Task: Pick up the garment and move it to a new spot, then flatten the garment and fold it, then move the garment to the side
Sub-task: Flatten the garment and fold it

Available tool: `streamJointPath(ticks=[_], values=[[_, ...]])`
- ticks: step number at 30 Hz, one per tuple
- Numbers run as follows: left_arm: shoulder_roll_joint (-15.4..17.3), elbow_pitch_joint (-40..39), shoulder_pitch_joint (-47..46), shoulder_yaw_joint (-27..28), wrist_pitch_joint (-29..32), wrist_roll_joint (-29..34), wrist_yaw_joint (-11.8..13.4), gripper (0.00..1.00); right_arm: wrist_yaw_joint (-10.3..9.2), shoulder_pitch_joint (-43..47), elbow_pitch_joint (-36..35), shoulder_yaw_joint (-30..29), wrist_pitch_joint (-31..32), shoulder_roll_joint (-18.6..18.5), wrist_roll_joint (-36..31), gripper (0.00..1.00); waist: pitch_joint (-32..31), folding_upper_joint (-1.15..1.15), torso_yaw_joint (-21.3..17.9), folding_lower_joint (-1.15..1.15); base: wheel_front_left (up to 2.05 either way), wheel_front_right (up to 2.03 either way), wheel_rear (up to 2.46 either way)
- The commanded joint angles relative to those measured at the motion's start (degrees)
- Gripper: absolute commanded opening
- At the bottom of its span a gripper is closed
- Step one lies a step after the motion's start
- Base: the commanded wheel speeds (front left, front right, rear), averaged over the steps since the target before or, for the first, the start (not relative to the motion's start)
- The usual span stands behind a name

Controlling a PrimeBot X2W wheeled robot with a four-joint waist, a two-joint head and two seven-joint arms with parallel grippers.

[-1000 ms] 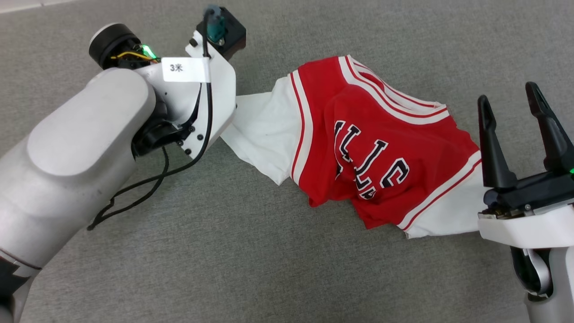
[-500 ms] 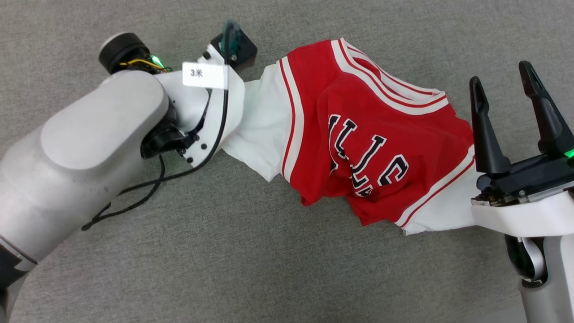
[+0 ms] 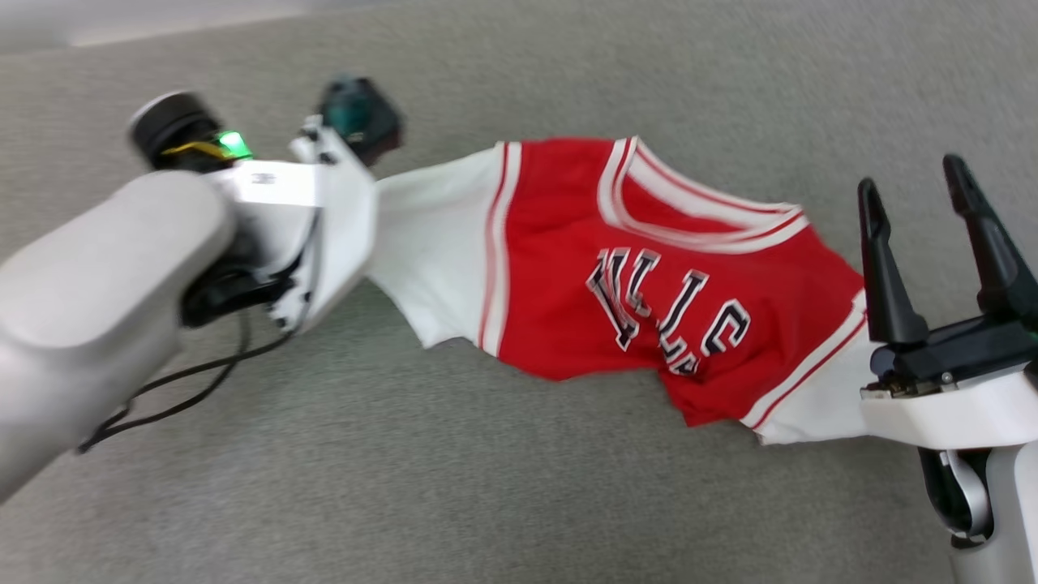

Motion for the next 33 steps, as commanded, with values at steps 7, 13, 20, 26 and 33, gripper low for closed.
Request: streamJointPath(ticks=[7, 13, 20, 26, 33], values=[[9.27, 0.07, 5.58, 0.15, -1.50, -4.71, 0.20, 0.00, -0.04, 2.42, 0.92, 0.07, -0.11, -0.45, 0.54, 1.00, -4.95, 0.00, 5.34, 0.00, 0.00, 0.00, 0.00], [11.97, 4.36, 9.95, 0.91, -3.64, -8.02, 2.39, 0.00, -0.04, 1.92, 1.34, 0.81, -0.11, -1.03, 0.83, 1.00, -4.38, 0.00, 5.57, 0.00, 0.00, 0.00, 0.00], [10.44, 12.28, 12.57, 1.26, -6.48, -9.34, 3.59, 0.00, -0.04, 0.96, 2.02, 1.09, -0.11, -1.73, 0.95, 1.00, -2.04, 0.00, 3.79, 0.00, 0.00, 0.00, 0.00], [7.32, 18.32, 14.42, 1.44, -9.99, -9.54, 3.04, 0.27, -0.04, 1.18, 3.04, 1.24, -0.11, -1.80, 1.08, 1.00, -2.32, 0.00, 2.69, 0.00, 0.00, 0.00, 0.00], [7.04, 19.56, 15.05, 2.69, -28.41, -2.16, 5.49, 1.00, -0.04, 2.40, 3.82, 0.45, -0.11, -2.02, 1.11, 1.00, -6.35, 0.00, 3.19, 0.00, 0.00, 0.00, 0.00]])
